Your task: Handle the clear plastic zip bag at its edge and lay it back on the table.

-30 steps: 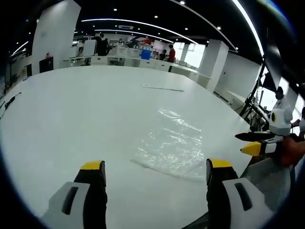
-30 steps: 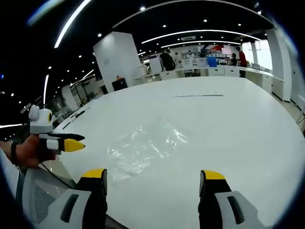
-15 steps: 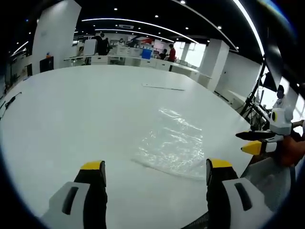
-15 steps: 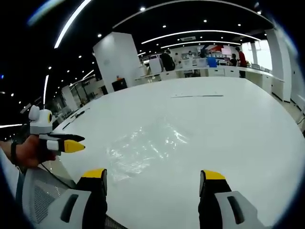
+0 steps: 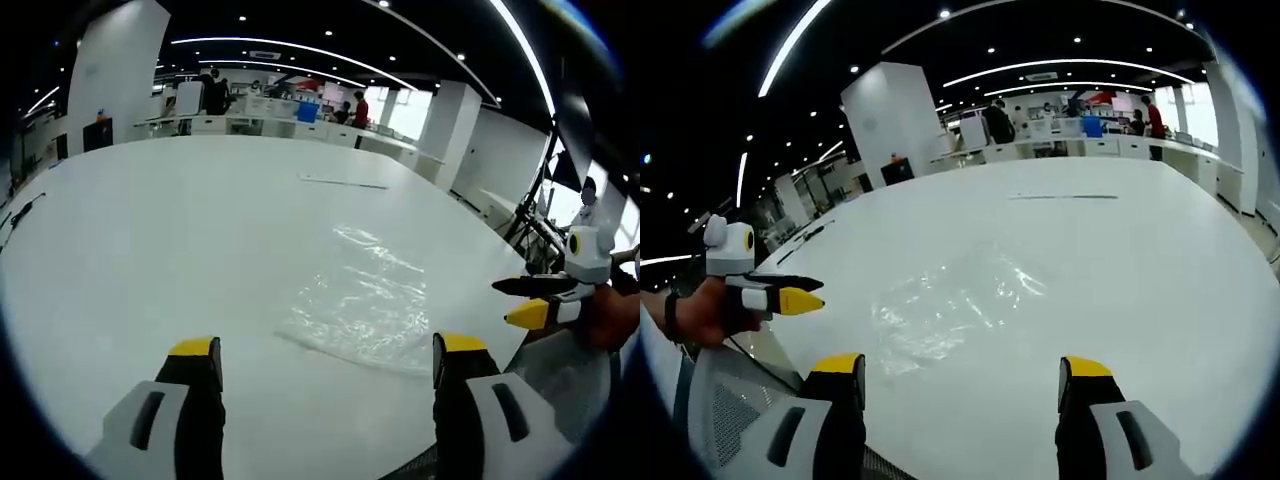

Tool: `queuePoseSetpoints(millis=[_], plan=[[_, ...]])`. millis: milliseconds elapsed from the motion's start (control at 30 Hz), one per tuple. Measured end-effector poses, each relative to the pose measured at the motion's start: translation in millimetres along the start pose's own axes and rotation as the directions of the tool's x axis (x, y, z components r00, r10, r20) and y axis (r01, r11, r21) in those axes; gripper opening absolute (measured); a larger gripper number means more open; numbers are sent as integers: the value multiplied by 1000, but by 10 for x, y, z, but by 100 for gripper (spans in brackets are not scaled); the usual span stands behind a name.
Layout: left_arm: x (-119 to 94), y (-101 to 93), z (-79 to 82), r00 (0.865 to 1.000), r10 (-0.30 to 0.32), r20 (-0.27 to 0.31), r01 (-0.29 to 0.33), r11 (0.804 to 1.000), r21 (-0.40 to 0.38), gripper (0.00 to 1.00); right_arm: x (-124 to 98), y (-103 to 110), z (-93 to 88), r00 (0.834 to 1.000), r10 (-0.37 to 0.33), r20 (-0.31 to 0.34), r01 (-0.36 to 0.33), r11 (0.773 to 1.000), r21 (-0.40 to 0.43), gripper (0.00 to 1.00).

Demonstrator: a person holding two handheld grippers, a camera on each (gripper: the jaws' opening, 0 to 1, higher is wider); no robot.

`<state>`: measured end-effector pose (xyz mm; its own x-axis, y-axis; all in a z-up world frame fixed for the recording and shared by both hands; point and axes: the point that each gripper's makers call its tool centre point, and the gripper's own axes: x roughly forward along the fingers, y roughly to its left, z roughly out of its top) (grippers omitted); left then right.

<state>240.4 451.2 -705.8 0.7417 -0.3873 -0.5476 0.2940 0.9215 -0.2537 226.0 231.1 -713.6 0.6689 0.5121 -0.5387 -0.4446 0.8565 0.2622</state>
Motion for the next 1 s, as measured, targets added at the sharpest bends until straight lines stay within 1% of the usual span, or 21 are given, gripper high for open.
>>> queuePoseSetpoints(millis=[133, 333, 567, 1000], plan=[[-13, -8, 0, 1000, 0, -1, 0, 1000, -3, 86, 39, 34, -10, 1000, 12, -7, -12, 1000, -15, 78], [-12, 6, 1, 1000, 1, 0, -1, 1000, -6, 86, 110, 147, -24, 999, 46, -27, -47, 998, -37, 78], [-20, 2, 3, 1000, 2, 1, -2, 1000, -9, 86, 152, 215, -23, 997, 65, -41, -67, 996, -54, 78], [-11, 25, -10, 1000, 2, -3, -2, 1000, -10, 85, 319, 377, -54, 990, 115, -84, -123, 987, -108, 77]])
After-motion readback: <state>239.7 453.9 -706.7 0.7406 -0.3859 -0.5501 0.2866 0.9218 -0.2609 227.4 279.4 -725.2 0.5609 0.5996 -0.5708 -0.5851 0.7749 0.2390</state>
